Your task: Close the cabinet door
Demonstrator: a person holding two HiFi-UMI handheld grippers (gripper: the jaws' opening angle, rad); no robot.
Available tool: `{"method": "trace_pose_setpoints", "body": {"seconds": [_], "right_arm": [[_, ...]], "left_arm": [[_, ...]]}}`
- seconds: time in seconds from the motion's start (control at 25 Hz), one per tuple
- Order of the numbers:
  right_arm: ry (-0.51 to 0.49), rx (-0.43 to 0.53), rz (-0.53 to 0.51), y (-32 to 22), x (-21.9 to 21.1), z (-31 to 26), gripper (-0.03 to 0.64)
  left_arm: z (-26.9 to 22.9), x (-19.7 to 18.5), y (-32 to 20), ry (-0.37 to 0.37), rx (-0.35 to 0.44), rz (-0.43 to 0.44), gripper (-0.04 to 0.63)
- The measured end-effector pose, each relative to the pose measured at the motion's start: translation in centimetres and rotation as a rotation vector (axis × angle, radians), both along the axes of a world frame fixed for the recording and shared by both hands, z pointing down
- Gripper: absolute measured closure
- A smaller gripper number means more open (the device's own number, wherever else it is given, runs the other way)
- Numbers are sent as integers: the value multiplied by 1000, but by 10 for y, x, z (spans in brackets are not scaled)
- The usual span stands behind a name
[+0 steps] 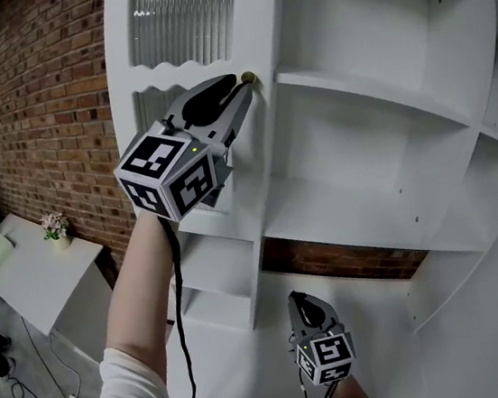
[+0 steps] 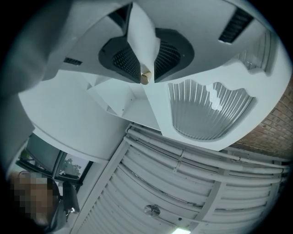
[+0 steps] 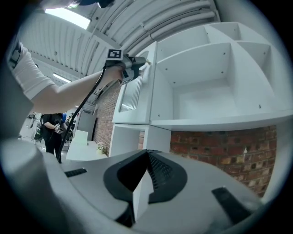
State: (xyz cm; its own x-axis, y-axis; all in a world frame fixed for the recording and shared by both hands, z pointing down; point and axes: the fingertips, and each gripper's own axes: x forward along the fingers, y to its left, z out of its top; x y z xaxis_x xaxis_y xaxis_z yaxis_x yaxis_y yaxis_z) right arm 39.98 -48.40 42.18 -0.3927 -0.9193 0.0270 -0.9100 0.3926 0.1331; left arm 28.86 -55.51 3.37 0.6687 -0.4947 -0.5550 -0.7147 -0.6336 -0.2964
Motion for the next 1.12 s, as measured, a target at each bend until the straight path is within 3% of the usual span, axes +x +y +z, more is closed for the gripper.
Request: {"method": "trace_pose_setpoints", "body": {"seconds": [0.16,0.28,0.52,0.68,0.8,1.12], "right_arm": [[-29,-6,32,5,-8,-1,614],[-51,2,65,5,-18,-3,614],[-101,46,65,15,-50,-21,614],[-87,73,100,20,-63,-24,614],[-121,67,108,25,-71,-19,614],[-74,90,141,42,-91,-11,614]], "left_arm": [[16,-26,16,44,4,44,492],[48,-41,25,32,-22,57,492],[152,-71,41,-24,-178,42,499],[230,-81,38,-136,-236,-8,558],[294,-85,38,-199,-331,-6,557],[383,-100,67,-187,-510,31,570]]}}
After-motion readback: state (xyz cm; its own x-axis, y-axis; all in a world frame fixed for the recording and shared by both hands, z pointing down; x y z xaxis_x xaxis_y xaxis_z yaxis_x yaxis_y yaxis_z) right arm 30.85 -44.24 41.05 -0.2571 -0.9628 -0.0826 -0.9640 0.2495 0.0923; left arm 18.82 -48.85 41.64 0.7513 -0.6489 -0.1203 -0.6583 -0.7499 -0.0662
